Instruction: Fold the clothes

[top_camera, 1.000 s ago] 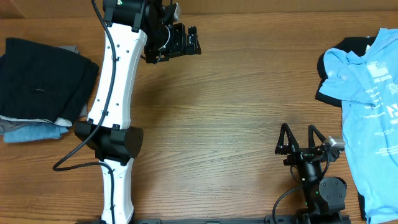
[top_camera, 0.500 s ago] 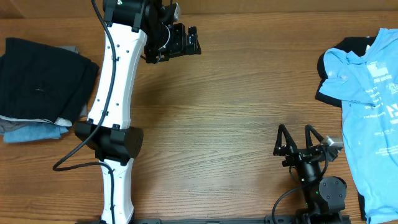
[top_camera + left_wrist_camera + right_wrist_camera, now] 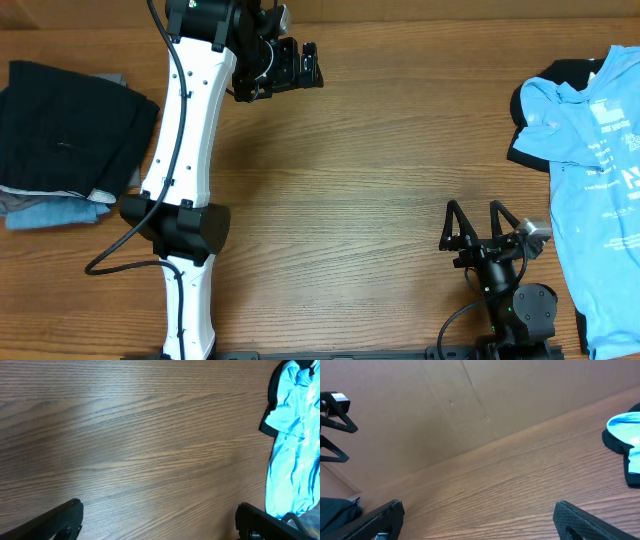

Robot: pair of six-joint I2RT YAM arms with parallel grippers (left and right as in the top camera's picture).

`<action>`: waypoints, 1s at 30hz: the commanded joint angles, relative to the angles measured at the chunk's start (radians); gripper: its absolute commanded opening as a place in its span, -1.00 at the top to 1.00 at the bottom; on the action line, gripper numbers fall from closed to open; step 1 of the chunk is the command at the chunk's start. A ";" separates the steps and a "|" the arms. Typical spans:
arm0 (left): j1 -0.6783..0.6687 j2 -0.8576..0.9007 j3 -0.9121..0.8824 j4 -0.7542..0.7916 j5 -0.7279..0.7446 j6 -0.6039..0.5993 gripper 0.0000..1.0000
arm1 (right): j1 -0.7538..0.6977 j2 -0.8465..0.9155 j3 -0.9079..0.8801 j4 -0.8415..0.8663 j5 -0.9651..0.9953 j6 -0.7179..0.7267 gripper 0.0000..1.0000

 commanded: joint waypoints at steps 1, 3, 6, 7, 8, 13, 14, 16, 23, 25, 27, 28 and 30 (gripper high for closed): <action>-0.003 -0.061 -0.002 0.002 -0.003 -0.002 -1.00 | -0.003 -0.009 -0.011 0.006 -0.005 0.002 -1.00; -0.005 -0.117 -0.002 0.002 -0.003 -0.002 -1.00 | -0.003 -0.009 -0.010 0.005 -0.005 0.002 -1.00; -0.005 -0.232 -0.002 0.002 -0.003 -0.002 -1.00 | -0.003 -0.009 -0.010 0.005 -0.005 0.002 -1.00; -0.005 -0.269 -0.002 0.002 -0.003 -0.002 -1.00 | -0.003 -0.009 -0.010 0.005 -0.005 0.002 -1.00; -0.005 -0.317 -0.002 0.002 -0.003 -0.002 -1.00 | -0.003 -0.009 -0.010 0.005 -0.005 0.002 -1.00; -0.005 -0.573 -0.002 0.001 -0.003 -0.002 -1.00 | -0.003 -0.009 -0.010 0.006 -0.005 0.002 -1.00; -0.005 -0.611 -0.002 0.001 -0.003 -0.002 -1.00 | -0.003 -0.009 -0.010 0.005 -0.005 0.002 -1.00; -0.005 -0.702 -0.002 0.000 -0.029 0.002 -1.00 | -0.003 -0.009 -0.010 0.005 -0.005 0.002 -1.00; -0.005 -1.000 -0.002 -0.033 -0.154 0.002 -1.00 | -0.003 -0.009 -0.010 0.005 -0.005 0.002 -1.00; -0.005 -1.068 -0.006 -0.043 -0.183 0.002 -1.00 | -0.003 -0.009 -0.010 0.005 -0.005 0.002 -1.00; -0.005 -1.151 -0.025 -0.043 -0.183 0.002 -1.00 | -0.003 -0.009 -0.010 0.005 -0.005 0.002 -1.00; -0.005 -1.190 -0.040 -0.043 -0.183 0.002 -1.00 | -0.003 -0.009 -0.010 0.005 -0.005 0.002 -1.00; -0.005 -1.258 -0.084 -0.043 -0.183 0.002 -1.00 | -0.003 -0.009 -0.010 0.005 -0.005 0.002 -1.00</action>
